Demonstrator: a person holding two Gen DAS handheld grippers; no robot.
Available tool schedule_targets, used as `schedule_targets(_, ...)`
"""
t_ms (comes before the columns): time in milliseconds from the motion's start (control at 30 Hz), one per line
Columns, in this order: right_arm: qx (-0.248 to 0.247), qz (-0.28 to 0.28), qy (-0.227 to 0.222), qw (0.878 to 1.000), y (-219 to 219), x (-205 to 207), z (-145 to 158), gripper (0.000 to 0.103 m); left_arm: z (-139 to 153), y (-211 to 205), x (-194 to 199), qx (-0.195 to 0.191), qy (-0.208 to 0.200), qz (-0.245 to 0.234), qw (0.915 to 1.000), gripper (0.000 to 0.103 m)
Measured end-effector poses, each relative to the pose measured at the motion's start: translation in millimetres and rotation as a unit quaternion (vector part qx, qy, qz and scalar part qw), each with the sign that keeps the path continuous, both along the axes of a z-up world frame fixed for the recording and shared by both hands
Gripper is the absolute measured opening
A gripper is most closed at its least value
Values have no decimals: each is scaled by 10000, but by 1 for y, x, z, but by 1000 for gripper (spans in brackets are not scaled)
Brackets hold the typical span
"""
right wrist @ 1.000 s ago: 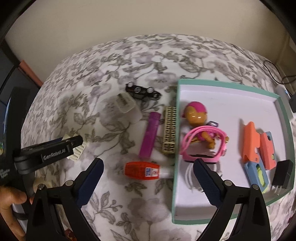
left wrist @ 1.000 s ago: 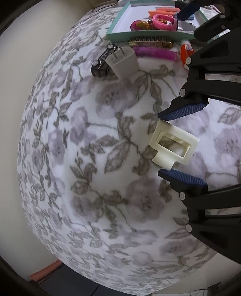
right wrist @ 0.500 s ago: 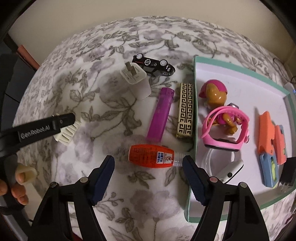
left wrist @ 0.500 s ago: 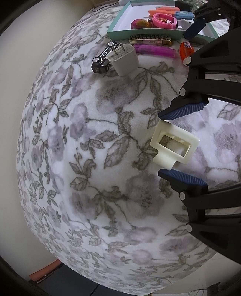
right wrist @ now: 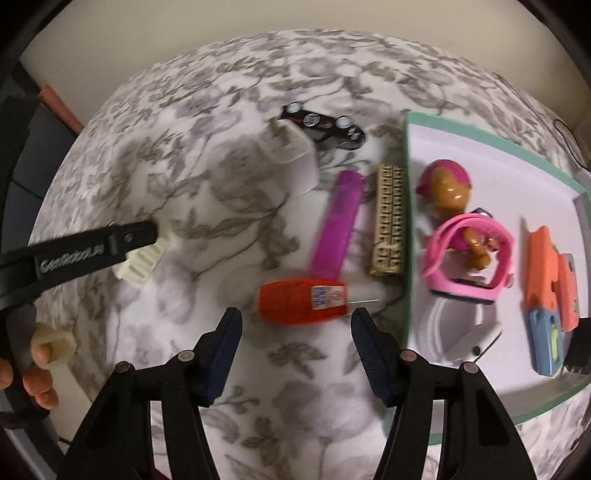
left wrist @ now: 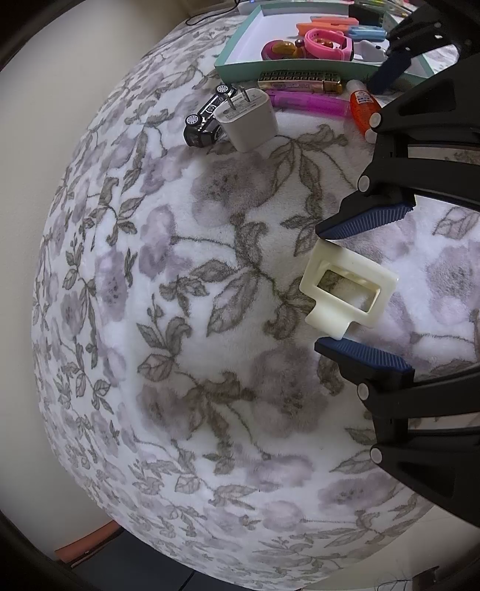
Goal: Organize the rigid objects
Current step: 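Grasp the red glue bottle with the right gripper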
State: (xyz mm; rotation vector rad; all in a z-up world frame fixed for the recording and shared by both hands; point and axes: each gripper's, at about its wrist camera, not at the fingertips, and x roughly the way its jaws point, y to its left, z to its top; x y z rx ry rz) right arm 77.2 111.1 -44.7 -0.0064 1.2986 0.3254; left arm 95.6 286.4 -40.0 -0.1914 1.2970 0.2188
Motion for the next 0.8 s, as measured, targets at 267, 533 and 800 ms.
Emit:
schedule_targets(267, 183, -239, -63, 9995, -2, 9, -6, 63, -3, 0, 1, 37, 41, -25, 10000, 59)
schedule_targets(533, -91, -230, -270, 9993, 9, 11, -12, 54, -15, 4, 6, 118, 233, 19, 9997, 59)
schedule_targets(800, -169, -285, -399, 9987, 4, 14, -12, 39, -26, 1, 10, 139, 290, 37, 9995, 59)
